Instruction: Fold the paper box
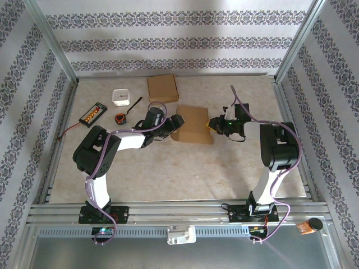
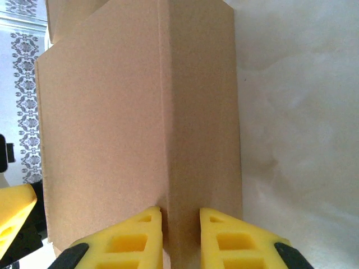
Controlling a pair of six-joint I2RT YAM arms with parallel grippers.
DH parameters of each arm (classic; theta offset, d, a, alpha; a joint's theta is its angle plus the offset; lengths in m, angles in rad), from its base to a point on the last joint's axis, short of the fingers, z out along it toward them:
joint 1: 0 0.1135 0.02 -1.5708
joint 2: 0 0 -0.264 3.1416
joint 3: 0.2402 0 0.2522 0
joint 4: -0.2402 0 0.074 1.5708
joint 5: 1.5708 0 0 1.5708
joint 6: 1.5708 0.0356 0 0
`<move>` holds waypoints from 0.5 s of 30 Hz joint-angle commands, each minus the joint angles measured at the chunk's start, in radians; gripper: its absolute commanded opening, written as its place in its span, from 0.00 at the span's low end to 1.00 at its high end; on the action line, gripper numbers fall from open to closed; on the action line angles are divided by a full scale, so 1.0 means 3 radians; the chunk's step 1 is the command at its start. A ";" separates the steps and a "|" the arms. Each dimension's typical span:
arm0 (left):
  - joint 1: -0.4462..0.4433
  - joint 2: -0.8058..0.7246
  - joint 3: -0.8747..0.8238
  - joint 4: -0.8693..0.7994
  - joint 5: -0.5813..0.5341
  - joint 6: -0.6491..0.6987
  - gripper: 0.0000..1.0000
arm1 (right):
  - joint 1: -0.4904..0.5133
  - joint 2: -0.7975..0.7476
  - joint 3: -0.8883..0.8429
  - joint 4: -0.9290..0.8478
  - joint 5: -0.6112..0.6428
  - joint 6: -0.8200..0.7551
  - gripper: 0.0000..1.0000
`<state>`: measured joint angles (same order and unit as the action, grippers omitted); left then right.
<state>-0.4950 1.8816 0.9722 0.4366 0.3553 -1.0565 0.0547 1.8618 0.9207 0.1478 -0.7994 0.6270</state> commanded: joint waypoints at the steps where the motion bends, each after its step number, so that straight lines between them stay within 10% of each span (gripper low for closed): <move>1: 0.0036 0.0117 -0.0015 0.0423 0.0104 -0.0206 0.75 | -0.0044 0.0117 -0.0116 -0.0242 0.0310 0.0009 0.17; 15: -0.0058 0.0315 0.0013 0.0640 -0.0002 -0.0498 0.66 | -0.0041 0.0018 -0.0082 -0.0362 0.0434 -0.0058 0.17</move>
<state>-0.4969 1.9984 0.9688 0.6182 0.3725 -1.1999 0.0479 1.8545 0.9207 0.1455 -0.7719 0.6289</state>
